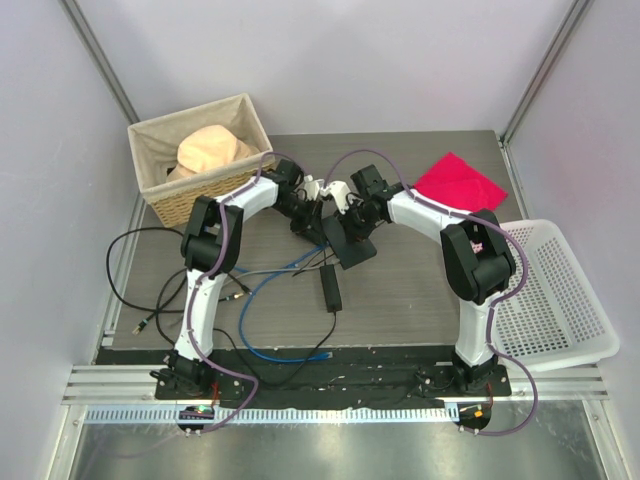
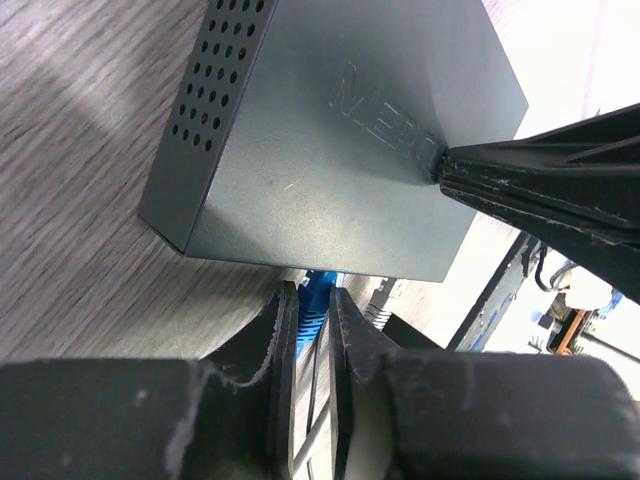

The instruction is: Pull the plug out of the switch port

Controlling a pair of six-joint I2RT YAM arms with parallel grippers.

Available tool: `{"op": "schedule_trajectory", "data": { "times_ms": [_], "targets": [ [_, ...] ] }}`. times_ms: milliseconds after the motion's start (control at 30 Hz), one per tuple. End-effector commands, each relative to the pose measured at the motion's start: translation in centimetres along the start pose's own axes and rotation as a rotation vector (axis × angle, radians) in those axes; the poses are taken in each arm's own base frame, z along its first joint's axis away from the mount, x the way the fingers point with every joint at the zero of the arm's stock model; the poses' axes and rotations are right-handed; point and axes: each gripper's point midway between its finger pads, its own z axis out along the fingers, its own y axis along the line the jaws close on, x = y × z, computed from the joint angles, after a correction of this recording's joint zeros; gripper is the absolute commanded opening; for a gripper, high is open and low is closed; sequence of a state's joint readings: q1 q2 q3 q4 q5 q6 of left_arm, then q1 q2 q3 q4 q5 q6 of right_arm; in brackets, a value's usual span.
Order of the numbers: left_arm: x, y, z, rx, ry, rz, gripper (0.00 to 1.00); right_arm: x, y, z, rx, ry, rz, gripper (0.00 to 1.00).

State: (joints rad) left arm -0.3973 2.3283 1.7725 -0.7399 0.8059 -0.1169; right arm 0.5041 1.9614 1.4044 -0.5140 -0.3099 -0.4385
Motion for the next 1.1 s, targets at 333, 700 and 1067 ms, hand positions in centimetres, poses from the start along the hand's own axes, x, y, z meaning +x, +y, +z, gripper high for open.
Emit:
{"op": "schedule_trajectory", "data": {
  "times_ms": [333, 700, 1067],
  "targets": [
    [-0.7, 1.5, 0.0, -0.120, -0.011, -0.002, 0.00, 4.8, 1.2, 2.0, -0.039, 0.169, 0.035, 0.01],
    [-0.5, 2.2, -0.2, -0.026, -0.022, -0.069, 0.43, 4.9, 1.3, 1.9, -0.032, 0.174, 0.027, 0.01],
    [-0.8, 1.8, 0.9, 0.027, -0.006, -0.077, 0.36, 5.6, 1.5, 2.2, -0.028, 0.205, 0.006, 0.01]
  ]
}}
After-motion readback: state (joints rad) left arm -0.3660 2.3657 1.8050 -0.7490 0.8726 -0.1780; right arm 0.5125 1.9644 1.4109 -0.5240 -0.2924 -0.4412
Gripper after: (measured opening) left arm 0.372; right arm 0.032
